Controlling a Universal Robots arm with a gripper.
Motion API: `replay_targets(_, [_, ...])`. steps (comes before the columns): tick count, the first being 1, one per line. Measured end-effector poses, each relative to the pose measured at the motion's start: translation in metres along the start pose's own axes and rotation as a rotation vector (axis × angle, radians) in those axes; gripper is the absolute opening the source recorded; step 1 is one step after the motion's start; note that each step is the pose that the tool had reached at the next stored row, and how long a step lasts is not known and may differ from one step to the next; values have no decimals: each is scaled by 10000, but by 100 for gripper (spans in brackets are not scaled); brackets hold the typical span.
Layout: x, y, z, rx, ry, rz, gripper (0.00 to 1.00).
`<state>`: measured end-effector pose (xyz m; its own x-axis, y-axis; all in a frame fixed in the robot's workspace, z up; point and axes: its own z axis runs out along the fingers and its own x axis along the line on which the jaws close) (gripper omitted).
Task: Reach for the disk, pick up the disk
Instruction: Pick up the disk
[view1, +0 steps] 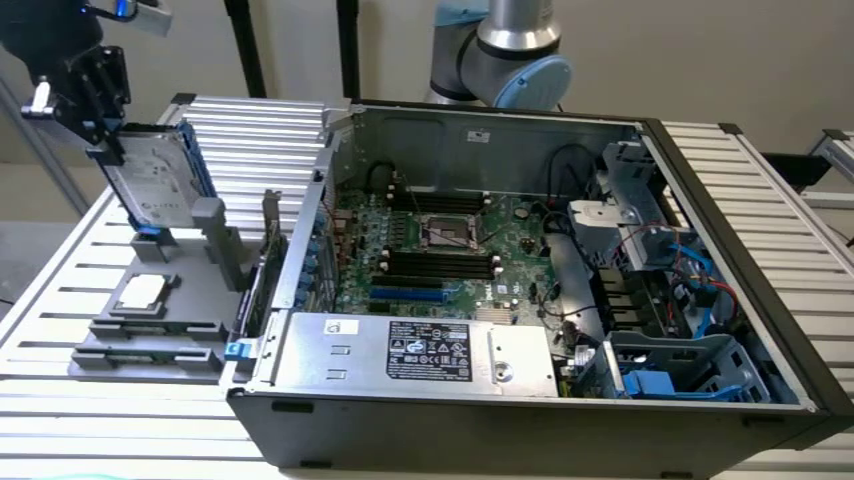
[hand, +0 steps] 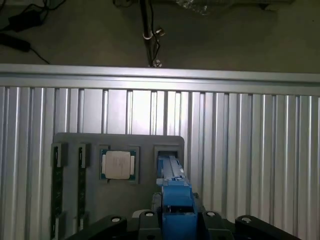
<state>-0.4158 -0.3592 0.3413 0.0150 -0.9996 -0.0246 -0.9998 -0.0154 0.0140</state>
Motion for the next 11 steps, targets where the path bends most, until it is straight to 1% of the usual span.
replay_targets(6, [-5,-21,-272,0,0,0,33])
replay_targets(11, [-1,-91,-502,-6,-1,0,33])
